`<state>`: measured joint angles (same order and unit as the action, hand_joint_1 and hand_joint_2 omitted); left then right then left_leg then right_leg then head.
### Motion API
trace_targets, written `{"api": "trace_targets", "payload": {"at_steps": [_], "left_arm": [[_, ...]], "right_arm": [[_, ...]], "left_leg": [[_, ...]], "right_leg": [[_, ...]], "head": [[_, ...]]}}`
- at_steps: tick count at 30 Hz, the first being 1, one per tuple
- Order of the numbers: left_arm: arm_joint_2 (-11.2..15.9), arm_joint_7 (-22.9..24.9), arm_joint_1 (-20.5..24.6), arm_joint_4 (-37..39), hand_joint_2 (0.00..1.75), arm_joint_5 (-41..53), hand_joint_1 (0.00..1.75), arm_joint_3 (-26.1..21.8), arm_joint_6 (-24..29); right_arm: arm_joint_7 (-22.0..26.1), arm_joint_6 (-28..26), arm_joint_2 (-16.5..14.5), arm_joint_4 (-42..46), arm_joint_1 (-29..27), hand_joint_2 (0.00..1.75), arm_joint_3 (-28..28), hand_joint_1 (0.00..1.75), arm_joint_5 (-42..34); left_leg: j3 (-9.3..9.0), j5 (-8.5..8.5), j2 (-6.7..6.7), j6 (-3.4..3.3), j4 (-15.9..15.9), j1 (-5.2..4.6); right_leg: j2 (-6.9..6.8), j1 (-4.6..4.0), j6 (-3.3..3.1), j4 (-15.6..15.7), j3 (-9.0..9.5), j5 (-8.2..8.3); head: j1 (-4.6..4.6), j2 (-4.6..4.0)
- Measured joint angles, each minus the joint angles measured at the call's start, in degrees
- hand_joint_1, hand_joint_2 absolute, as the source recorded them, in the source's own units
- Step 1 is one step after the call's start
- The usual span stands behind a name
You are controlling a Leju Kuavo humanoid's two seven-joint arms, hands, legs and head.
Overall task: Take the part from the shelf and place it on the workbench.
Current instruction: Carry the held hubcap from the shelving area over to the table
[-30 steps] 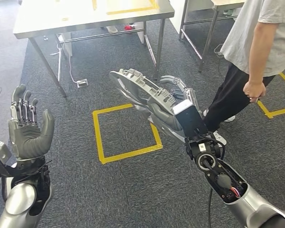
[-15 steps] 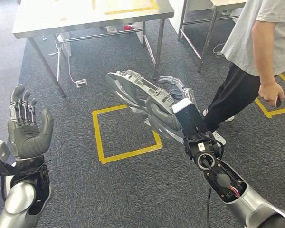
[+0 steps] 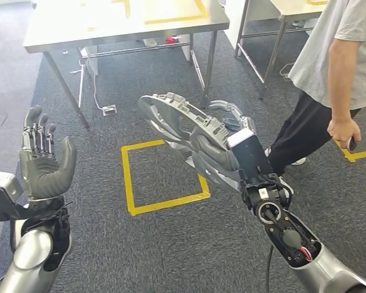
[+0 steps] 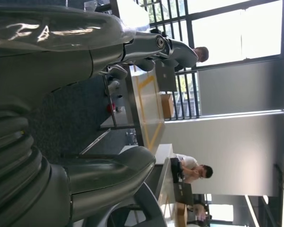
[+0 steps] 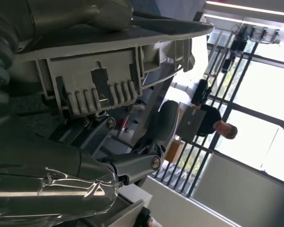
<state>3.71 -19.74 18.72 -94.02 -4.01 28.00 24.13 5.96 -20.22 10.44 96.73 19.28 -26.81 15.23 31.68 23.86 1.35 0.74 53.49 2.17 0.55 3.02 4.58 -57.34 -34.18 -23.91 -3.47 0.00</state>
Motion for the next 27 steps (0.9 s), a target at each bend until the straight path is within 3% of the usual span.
{"api": "trace_targets", "payload": {"at_steps": [2,4,6,7,9,10,11,12,14,15,17,19,21,22,25,26,27], "left_arm": [[-0.02,0.06,0.01,0.03,1.75,0.04,0.0,0.01,-0.08],[-0.04,0.07,-0.01,0.05,1.75,0.08,0.0,0.02,-0.14],[-0.03,-0.09,0.09,0.06,1.75,0.09,0.0,0.02,-0.15],[-0.03,-0.2,0.17,0.07,1.75,0.1,0.0,0.02,-0.15],[-0.04,-0.4,0.24,0.15,1.75,0.1,0.0,0.02,-0.16],[-0.05,-0.46,0.21,0.25,1.75,0.09,0.0,0.02,-0.16],[-0.04,-0.51,0.19,0.36,1.75,0.07,0.0,0.02,-0.17],[-0.03,-0.54,0.19,0.45,1.75,0.06,0.0,0.02,-0.18],[0.0,-0.61,0.27,0.55,1.75,0.05,0.0,0.02,-0.23],[-0.01,-0.66,0.32,0.58,1.75,0.04,0.0,0.02,-0.31],[-0.03,-0.8,0.53,0.63,1.75,0.03,0.0,0.03,-0.48],[-0.04,-0.91,0.69,0.66,1.75,0.01,0.0,0.04,-0.6],[-0.06,-1.02,0.77,0.74,1.75,-0.01,0.0,0.03,-0.63],[-0.08,-1.07,0.79,0.82,1.75,-0.01,0.0,0.03,-0.63],[-0.11,-1.11,0.66,1.2,1.75,-0.04,0.0,0.04,-0.66],[-0.12,-1.11,0.6,1.32,1.75,-0.04,0.0,0.04,-0.67],[-0.13,-1.11,0.59,1.42,1.75,-0.04,0.0,0.04,-0.69]], "right_arm": [[0.04,-0.01,-0.01,0.14,-0.15,1.75,0.02,1.75,0.02],[0.03,-0.04,-0.01,0.23,-0.36,1.75,0.08,1.75,0.01],[0.15,-0.07,-0.01,0.28,-0.41,1.75,0.17,1.75,0.03],[0.27,-0.09,-0.02,0.31,-0.41,1.75,0.21,1.75,0.05],[0.59,-0.13,-0.02,0.33,-0.34,1.75,0.26,1.75,0.05],[0.71,-0.14,-0.02,0.32,-0.33,1.75,0.27,1.75,0.04],[0.78,-0.15,-0.02,0.31,-0.34,1.75,0.27,1.75,0.02],[0.8,-0.15,-0.02,0.3,-0.34,1.75,0.27,1.75,0.0],[0.87,-0.15,-0.02,0.29,-0.36,1.75,0.28,1.75,-0.04],[0.98,-0.15,-0.02,0.27,-0.35,1.75,0.28,1.75,-0.05],[1.22,-0.15,-0.02,0.21,-0.35,1.75,0.28,1.75,-0.1],[1.31,-0.15,-0.02,0.19,-0.33,1.75,0.3,1.75,-0.13],[1.32,-0.15,-0.02,0.15,-0.26,1.75,0.37,1.75,-0.14],[1.36,-0.16,-0.02,0.1,-0.2,1.75,0.42,1.75,-0.14],[1.43,-0.16,-0.04,-0.11,-0.23,1.75,0.48,1.75,-0.17],[1.41,-0.15,-0.05,-0.19,-0.28,1.75,0.47,1.75,-0.2],[1.38,-0.15,-0.06,-0.26,-0.33,1.75,0.46,1.75,-0.26]], "left_leg": [[0.57,0.41,0.2,0.85,0.94,-0.16],[0.67,0.54,0.19,1.34,1.16,-0.06],[1.86,1.54,-0.38,1.61,3.79,0.01],[3.7,2.57,-0.7,1.62,7.04,-0.09],[9.4,4.75,-1.0,1.36,15.66,-0.43],[11.95,5.01,-1.01,1.09,18.76,-0.64],[13.48,4.2,-1.01,0.64,19.79,-0.92],[13.7,2.18,-1.0,-0.08,18.25,-1.33],[11.28,-3.32,-1.0,-2.22,10.04,-2.6],[9.62,-5.06,-1.08,-3.3,6.08,-3.19],[7.63,-5.62,-1.18,-4.59,1.63,-4.01],[6.37,-4.81,-1.2,-4.69,0.12,-3.97],[4.55,-4.27,-1.13,-4.54,-1.12,-3.58],[3.69,-4.0,-1.07,-4.46,-1.54,-3.38],[1.96,-2.62,-0.95,-4.3,-1.67,-3.32],[1.29,-2.06,-0.88,-4.18,-1.64,-3.31],[0.54,-1.45,-0.8,-4.03,-1.57,-3.3]], "right_leg": [[0.44,-0.14,-0.69,1.3,0.89,-0.56],[0.47,-0.29,-1.94,1.06,0.96,-0.85],[0.45,-0.4,-2.86,1.1,1.54,-1.29],[0.41,-0.46,-3.27,1.17,1.89,-1.54],[0.32,-0.78,-3.86,1.21,2.44,-2.1],[0.29,-1.01,-4.08,1.22,2.75,-2.43],[0.3,-1.27,-4.28,1.24,3.15,-2.79],[0.33,-1.55,-4.42,1.29,3.64,-3.19],[0.4,-1.94,-4.6,1.52,4.74,-3.99],[0.45,-2.18,-4.55,1.73,5.14,-4.35],[0.45,-2.12,-4.16,2.18,5.71,-4.74],[0.25,-2.09,-3.62,2.38,6.29,-4.76],[0.01,-2.28,-3.45,0.25,5.79,-5.2],[-0.03,-2.34,-3.45,-2.47,4.42,-5.95],[-0.05,-2.37,-3.02,-12.72,-2.12,-9.68],[-0.07,-2.32,-2.75,-13.84,-3.56,-10.16],[-0.1,-2.22,-2.49,-12.97,-4.07,-9.44]], "head": [[0.08,0.0],[0.76,0.0],[1.46,0.0],[1.92,0.0],[2.81,0.0],[3.06,0.0],[3.19,0.0],[3.29,0.0],[3.45,0.0],[3.38,0.0],[3.34,0.0],[3.46,0.0],[3.29,0.0],[3.03,0.0],[2.34,0.0],[2.18,0.0],[2.03,0.0]]}}
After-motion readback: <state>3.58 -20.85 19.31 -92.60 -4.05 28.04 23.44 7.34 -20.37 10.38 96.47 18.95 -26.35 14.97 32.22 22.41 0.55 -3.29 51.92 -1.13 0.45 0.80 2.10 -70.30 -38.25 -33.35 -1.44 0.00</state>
